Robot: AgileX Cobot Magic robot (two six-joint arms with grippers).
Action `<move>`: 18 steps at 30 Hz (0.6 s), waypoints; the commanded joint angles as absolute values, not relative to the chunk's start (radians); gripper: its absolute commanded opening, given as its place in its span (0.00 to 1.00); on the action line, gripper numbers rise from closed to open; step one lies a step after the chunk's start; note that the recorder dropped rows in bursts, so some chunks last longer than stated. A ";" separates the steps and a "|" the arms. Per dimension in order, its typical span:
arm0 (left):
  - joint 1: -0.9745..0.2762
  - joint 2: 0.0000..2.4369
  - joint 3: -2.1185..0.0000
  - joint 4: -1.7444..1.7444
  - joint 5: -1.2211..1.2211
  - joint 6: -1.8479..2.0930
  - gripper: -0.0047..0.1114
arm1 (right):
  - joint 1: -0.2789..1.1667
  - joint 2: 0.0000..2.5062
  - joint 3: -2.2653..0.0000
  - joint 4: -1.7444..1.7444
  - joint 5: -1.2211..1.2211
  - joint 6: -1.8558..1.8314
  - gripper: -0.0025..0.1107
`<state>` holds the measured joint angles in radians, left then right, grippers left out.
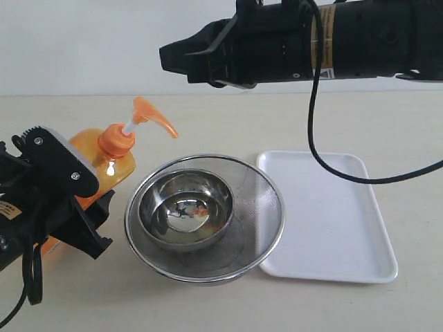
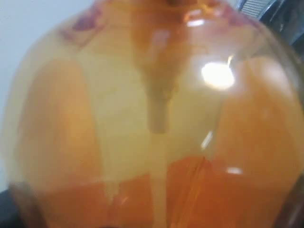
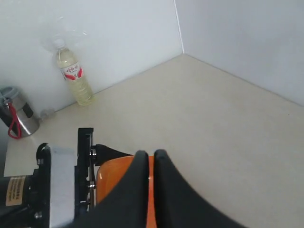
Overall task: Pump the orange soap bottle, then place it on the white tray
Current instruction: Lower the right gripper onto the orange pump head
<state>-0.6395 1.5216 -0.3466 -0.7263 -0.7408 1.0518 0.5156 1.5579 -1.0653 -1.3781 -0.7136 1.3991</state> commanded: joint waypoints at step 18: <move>-0.644 1.530 -0.356 -0.698 -0.841 1.035 0.08 | 0.608 1.608 -1.070 -1.356 -0.575 1.340 0.02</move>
<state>-0.6395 1.5330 -0.3466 -0.7222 -0.7649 1.0348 0.6066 1.5928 -1.0653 -1.3693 -0.5816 1.3617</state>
